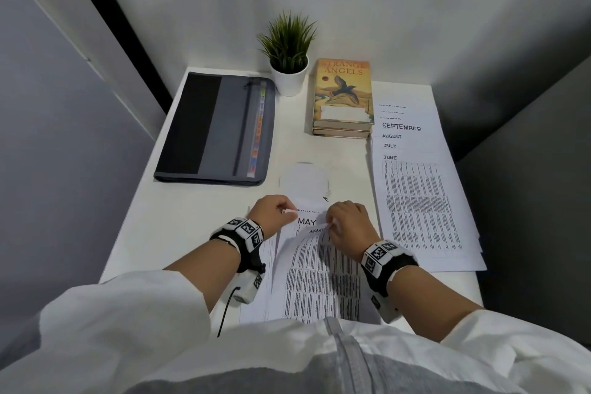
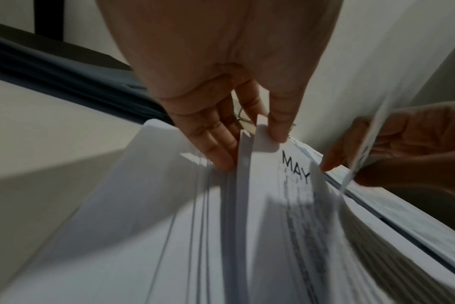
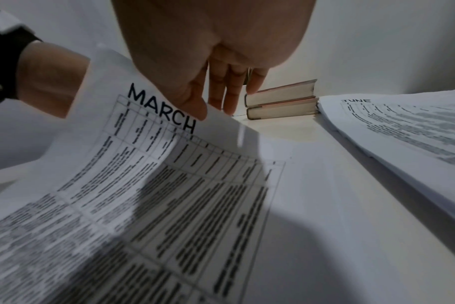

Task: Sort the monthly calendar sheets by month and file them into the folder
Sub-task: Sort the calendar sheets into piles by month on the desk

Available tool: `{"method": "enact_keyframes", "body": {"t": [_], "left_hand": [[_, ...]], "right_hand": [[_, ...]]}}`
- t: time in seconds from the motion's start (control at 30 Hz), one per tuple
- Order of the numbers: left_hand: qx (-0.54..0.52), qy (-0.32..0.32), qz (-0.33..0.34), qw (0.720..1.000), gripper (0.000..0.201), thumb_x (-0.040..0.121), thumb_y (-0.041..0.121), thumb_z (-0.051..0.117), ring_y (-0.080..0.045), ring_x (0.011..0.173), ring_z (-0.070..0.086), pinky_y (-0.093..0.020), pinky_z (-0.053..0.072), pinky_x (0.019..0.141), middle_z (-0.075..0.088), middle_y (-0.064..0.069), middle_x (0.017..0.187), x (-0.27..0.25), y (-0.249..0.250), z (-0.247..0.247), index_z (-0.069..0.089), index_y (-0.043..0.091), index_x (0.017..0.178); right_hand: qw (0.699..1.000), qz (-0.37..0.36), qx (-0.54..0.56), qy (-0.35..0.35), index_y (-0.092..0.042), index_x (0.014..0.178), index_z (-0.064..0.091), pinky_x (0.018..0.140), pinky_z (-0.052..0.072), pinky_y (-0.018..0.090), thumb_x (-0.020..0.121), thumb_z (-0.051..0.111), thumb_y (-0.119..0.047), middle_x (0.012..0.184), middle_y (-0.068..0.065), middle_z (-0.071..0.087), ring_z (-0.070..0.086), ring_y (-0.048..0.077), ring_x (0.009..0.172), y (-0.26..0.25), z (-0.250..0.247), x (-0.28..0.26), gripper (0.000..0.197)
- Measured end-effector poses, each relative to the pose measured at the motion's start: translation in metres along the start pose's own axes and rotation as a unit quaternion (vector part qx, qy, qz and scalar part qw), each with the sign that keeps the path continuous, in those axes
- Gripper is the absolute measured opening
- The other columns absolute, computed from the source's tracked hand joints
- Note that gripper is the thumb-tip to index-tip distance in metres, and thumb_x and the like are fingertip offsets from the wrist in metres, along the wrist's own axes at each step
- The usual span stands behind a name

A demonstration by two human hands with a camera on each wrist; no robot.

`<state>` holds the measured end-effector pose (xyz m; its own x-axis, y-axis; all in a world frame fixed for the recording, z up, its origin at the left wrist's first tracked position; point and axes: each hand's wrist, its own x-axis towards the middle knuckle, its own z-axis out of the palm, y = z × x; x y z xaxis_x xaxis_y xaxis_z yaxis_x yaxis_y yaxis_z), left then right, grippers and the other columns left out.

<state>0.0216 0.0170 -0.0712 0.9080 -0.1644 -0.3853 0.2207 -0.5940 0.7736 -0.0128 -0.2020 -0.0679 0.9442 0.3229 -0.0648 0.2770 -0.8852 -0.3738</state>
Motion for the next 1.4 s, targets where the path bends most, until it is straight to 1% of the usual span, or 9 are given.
{"method": "enact_keyframes", "body": {"t": [0.1, 0.23, 0.3, 0.47, 0.63, 0.83, 0.97, 1.17, 1.4], "left_hand": [[0.006, 0.001, -0.003, 1.000, 0.010, 0.081, 0.023, 0.070, -0.005, 0.058, 0.049, -0.021, 0.040, 0.058, 0.057, 0.014, 0.063, 0.000, -0.001, 0.002, 0.066, 0.025, 0.072], [0.004, -0.002, -0.012, 1.000, 0.015, 0.080, 0.020, 0.070, -0.002, 0.057, 0.049, -0.021, 0.041, 0.059, 0.055, 0.015, 0.059, -0.002, -0.001, 0.003, 0.065, 0.026, 0.068], [0.004, -0.012, -0.010, 1.000, 0.015, 0.079, 0.019, 0.071, -0.004, 0.057, 0.049, -0.023, 0.042, 0.061, 0.055, 0.014, 0.059, -0.004, 0.001, 0.002, 0.065, 0.025, 0.067], [-0.008, -0.035, 0.006, 0.999, 0.008, 0.079, 0.018, 0.072, -0.010, 0.065, 0.054, -0.027, 0.045, 0.069, 0.061, 0.009, 0.067, -0.010, 0.005, 0.000, 0.068, 0.016, 0.072], [-0.016, -0.043, 0.011, 0.999, 0.006, 0.081, 0.019, 0.071, -0.014, 0.073, 0.056, -0.031, 0.048, 0.077, 0.067, 0.004, 0.077, -0.014, 0.009, -0.002, 0.069, 0.014, 0.078], [-0.031, 0.008, -0.028, 0.999, 0.023, 0.087, 0.029, 0.069, -0.018, 0.090, 0.061, -0.033, 0.049, 0.084, 0.061, -0.001, 0.090, -0.010, 0.010, 0.001, 0.061, 0.019, 0.107], [0.033, -0.003, -0.018, 0.999, 0.014, 0.090, 0.023, 0.064, -0.016, 0.089, 0.059, -0.027, 0.046, 0.078, 0.066, -0.003, 0.098, -0.006, 0.009, 0.003, 0.069, 0.010, 0.093], [0.072, -0.008, -0.009, 0.997, 0.018, 0.093, 0.024, 0.059, -0.013, 0.082, 0.056, -0.022, 0.039, 0.072, 0.064, 0.002, 0.088, -0.005, 0.011, 0.002, 0.069, 0.010, 0.088], [0.036, -0.009, -0.031, 0.999, 0.017, 0.091, 0.025, 0.063, -0.007, 0.067, 0.053, -0.019, 0.038, 0.058, 0.061, 0.004, 0.074, -0.004, 0.011, 0.004, 0.064, 0.014, 0.078]], "right_hand": [[0.998, 0.008, 0.058, 0.027, -0.016, 0.083, 0.058, 0.082, 0.032, 0.033, 0.084, 0.050, -0.024, 0.093, -0.002, 0.054, 0.044, 0.017, 0.090, 0.002, -0.006, -0.005, 0.011], [0.990, 0.054, 0.131, 0.010, -0.009, 0.060, 0.049, 0.071, 0.028, 0.027, 0.099, 0.036, -0.034, 0.057, 0.005, 0.050, 0.048, 0.022, 0.057, 0.002, -0.008, -0.005, 0.048], [0.985, 0.081, 0.151, 0.004, -0.010, 0.065, 0.050, 0.068, 0.030, 0.025, 0.100, 0.040, -0.032, 0.052, 0.004, 0.050, 0.050, 0.024, 0.052, 0.001, -0.008, -0.006, 0.043], [0.986, 0.082, 0.145, -0.005, -0.019, 0.107, 0.058, 0.074, 0.036, 0.028, 0.097, 0.042, -0.025, 0.057, -0.014, 0.052, 0.049, 0.006, 0.060, -0.005, -0.003, -0.006, 0.020], [0.993, 0.063, 0.099, 0.015, -0.016, 0.094, 0.067, 0.078, 0.041, 0.034, 0.094, 0.051, -0.026, 0.088, 0.000, 0.052, 0.050, 0.019, 0.084, -0.004, 0.007, -0.011, 0.019], [0.993, 0.072, 0.089, 0.014, -0.013, 0.074, 0.059, 0.070, 0.040, 0.035, 0.095, 0.047, -0.031, 0.074, 0.000, 0.056, 0.048, 0.018, 0.073, -0.005, 0.006, -0.014, 0.031], [0.987, 0.096, 0.130, 0.006, -0.018, 0.076, 0.050, 0.066, 0.031, 0.030, 0.099, 0.042, -0.034, 0.060, -0.009, 0.050, 0.046, 0.013, 0.057, -0.006, 0.008, -0.014, 0.029], [0.969, 0.138, 0.204, -0.012, -0.022, 0.090, 0.049, 0.055, 0.038, 0.028, 0.100, 0.038, -0.043, 0.064, -0.007, 0.057, 0.055, 0.011, 0.060, -0.005, 0.010, -0.010, 0.025], [0.966, 0.144, 0.214, 0.017, -0.024, 0.094, 0.050, 0.060, 0.044, 0.030, 0.100, 0.037, -0.039, 0.071, -0.009, 0.061, 0.058, 0.013, 0.066, -0.004, 0.004, -0.011, 0.021]]}}
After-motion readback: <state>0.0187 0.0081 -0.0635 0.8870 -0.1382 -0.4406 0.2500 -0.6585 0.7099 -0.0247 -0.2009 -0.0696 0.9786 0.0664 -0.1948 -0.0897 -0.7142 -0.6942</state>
